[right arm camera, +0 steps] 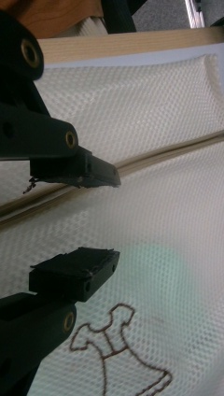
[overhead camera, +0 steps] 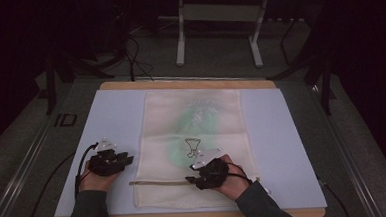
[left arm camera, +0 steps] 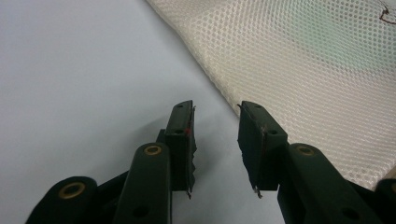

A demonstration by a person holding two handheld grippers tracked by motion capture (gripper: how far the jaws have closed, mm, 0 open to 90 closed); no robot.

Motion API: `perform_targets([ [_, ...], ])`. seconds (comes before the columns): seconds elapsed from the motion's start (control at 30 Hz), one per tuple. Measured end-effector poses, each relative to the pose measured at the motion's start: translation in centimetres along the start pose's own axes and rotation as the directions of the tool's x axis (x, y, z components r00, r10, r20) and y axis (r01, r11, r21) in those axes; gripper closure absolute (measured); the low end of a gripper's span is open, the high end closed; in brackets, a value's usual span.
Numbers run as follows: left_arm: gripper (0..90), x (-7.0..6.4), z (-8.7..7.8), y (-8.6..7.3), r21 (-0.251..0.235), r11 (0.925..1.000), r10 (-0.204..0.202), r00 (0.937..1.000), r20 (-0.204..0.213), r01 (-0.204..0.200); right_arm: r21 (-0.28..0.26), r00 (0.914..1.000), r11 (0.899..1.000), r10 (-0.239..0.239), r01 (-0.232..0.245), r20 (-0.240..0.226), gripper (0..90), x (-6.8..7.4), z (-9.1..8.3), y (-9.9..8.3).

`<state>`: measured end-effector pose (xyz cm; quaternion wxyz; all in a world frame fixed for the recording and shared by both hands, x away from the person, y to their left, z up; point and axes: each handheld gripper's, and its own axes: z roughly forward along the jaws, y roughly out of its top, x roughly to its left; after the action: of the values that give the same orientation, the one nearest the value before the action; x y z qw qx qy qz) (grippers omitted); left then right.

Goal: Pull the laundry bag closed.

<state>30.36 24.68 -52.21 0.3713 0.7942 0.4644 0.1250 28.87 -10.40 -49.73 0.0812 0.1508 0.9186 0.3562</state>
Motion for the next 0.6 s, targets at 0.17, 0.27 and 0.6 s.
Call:
perform_targets([
  [0.17, 65.6, 0.0, 0.0, 0.0, -0.001, 1.0000, -0.001, 1.0000, 0.000, 0.001, -0.001, 0.9999, 1.000, -0.011, 0.011, -0.013, 58.1, 0.3, 0.5, 0.6],
  [0.27, 65.6, 0.0, 0.0, 0.0, 0.000, 1.0000, -0.002, 1.0000, 0.000, 0.002, -0.001, 0.9996, 1.000, -0.018, 0.018, -0.021, 58.6, 0.6, 0.9, 0.9],
  [0.6, 65.6, 0.0, 0.0, 0.0, 0.001, 1.0000, 0.000, 1.0000, 0.002, 0.000, -0.010, 0.9980, 0.999, -0.045, 0.045, -0.044, 60.1, 1.3, 2.0, 2.1],
])
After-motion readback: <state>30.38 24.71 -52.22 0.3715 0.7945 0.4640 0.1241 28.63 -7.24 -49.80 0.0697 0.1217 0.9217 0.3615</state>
